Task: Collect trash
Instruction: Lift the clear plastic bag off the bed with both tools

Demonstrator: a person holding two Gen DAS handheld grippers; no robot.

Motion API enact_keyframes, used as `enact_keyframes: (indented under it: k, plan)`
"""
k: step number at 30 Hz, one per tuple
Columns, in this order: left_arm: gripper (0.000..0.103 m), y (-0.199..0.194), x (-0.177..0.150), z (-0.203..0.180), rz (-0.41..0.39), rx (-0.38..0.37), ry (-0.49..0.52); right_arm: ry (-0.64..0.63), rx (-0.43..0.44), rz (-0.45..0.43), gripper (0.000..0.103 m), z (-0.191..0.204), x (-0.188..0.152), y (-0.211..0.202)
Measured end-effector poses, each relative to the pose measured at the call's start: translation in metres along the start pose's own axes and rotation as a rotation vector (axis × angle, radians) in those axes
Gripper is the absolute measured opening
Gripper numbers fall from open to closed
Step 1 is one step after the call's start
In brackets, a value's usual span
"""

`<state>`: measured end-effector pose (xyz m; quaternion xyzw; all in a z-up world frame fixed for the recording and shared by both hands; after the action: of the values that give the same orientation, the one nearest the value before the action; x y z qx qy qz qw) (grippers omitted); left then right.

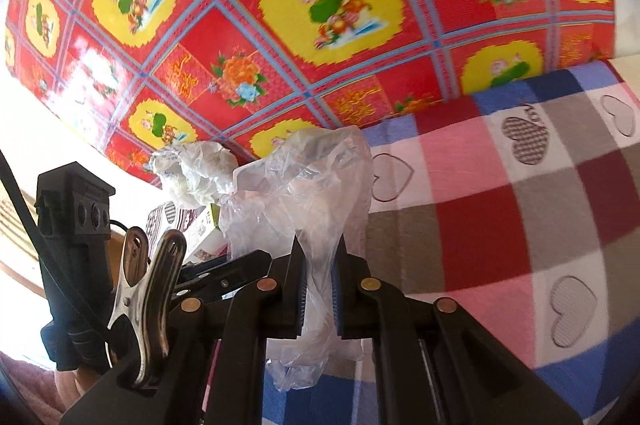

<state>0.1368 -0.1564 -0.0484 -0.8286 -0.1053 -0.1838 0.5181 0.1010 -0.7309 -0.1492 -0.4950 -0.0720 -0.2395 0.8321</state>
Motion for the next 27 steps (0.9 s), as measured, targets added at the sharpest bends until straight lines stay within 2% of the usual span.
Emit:
enact_keyframes:
  k: [27]
  plan:
    - [0.024, 0.008, -0.046, -0.131, 0.038, -0.042, 0.159, 0.111, -0.049, -0.118, 0.011, -0.079, -0.048, -0.115]
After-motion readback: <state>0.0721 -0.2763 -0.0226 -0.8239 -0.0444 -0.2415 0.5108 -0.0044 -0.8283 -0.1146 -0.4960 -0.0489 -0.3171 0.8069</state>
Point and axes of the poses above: each gripper's, at about its wrist camera, not at the fingertips, and y roughly the way its jaws point, z to its left, x to its top, the point moved 2 cm from there along y, roughly the way its jaws point, and after that the axes turned 2 degrees about -y, right-handed, at the moved point
